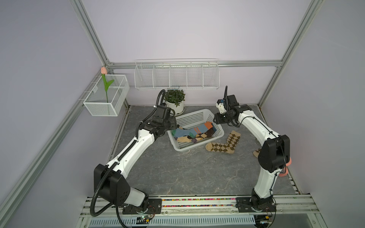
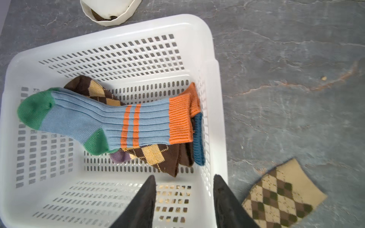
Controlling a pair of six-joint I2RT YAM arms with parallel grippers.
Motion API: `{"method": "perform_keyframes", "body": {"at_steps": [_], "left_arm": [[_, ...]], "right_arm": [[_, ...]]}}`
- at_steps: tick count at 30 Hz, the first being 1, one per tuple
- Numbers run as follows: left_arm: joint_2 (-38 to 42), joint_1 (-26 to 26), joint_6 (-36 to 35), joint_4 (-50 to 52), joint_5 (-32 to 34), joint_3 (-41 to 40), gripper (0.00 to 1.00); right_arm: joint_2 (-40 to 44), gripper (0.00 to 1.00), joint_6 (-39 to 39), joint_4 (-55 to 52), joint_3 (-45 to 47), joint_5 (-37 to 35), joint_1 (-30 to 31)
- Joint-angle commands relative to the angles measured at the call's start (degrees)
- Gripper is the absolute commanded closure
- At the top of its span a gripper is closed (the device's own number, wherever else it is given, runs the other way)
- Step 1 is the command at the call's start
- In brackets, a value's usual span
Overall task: Place the socks together as a pair
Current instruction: Place a pair of socks in the bin, then adjust the bin at the center of the board.
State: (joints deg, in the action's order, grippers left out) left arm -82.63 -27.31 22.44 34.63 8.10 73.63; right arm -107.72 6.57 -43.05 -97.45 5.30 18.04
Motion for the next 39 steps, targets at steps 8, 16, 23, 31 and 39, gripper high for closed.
{"method": "perform_keyframes", "body": {"at_steps": [8,16,23,31,39], "left_arm": [[-10.6,0.4,2.5,-4.4,0.0,-5.4,0.33],[-6.2,0.3,2.9,-5.3,-2.3,-3.8,0.34],[6.2,0.3,1.1,-3.0,-4.4,-4.5,0.34],[10.0,-0.6,2.0,-4.3,-8.2,-7.7,0.33],[4.4,-7.4,3.7,-8.4,-8.1,-10.2,0.33]], "right_arm": [[-3.2,0.6,0.5,1.4,6.1,-2.4,-1.3],[-7.2,0.93,4.1,2.7,2.6,-1.5,-1.5],[-7.1,0.93,8.7,5.2,4.0,-2.7,-2.3],[-6.2,0.93,13.2,5.8,4.3,-5.1,-4.5],[-0.9,0.68,14.1,7.0,8.1,-5.9,-5.1]]}}
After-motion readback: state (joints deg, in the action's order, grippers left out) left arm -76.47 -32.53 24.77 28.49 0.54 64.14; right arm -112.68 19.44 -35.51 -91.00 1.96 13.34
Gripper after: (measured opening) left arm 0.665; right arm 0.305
